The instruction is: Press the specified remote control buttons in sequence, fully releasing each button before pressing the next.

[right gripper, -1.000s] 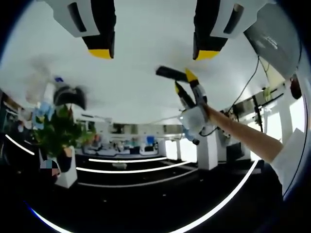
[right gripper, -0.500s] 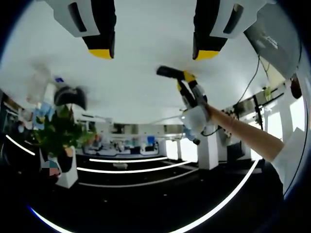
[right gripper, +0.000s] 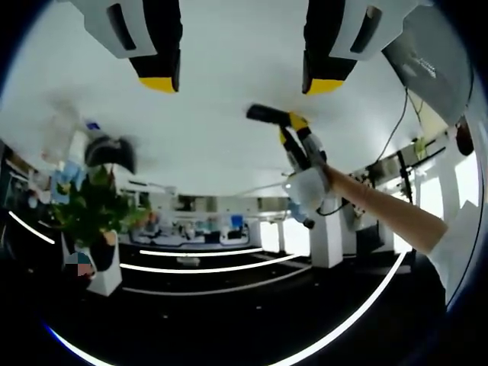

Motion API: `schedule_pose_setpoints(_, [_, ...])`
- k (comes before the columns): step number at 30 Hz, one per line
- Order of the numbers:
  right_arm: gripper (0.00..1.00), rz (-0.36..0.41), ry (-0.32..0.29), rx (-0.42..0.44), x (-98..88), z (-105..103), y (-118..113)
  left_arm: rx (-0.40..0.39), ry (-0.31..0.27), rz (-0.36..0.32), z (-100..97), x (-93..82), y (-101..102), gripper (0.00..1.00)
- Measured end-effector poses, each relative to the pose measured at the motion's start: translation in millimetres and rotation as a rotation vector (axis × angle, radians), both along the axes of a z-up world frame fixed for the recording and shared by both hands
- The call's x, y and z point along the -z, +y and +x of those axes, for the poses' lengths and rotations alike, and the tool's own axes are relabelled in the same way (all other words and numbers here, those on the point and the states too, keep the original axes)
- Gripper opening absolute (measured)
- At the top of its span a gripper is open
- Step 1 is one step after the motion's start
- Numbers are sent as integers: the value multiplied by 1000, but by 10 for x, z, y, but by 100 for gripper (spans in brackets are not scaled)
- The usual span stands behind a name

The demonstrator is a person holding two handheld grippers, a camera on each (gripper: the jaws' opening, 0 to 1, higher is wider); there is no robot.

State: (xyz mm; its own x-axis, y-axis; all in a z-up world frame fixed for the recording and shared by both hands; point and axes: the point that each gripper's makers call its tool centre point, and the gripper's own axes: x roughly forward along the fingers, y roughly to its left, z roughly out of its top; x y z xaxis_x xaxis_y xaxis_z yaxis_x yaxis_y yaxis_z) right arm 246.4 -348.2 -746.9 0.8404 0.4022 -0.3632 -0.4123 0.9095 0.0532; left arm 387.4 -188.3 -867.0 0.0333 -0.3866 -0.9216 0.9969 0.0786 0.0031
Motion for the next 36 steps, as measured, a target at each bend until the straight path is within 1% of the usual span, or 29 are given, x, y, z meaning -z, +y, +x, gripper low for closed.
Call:
schedule_pose_setpoints(10, [63,-9,7,-14,12,-7,17,-18,9,-17,-65,-9,32,24])
schedule_pose_setpoints(13, [63,-12,8,-16,12,-9,16,-25,4,-24,-82,-6,39,24])
schedule_pose_setpoints(26, [63,-18,6,-19,10,-7,15,-14,5,-19,-156,4,68,24])
schedule_pose_setpoints(36, [62,-19,2,-20,8,-6,19,-2,7,-10,-248,3,90,24])
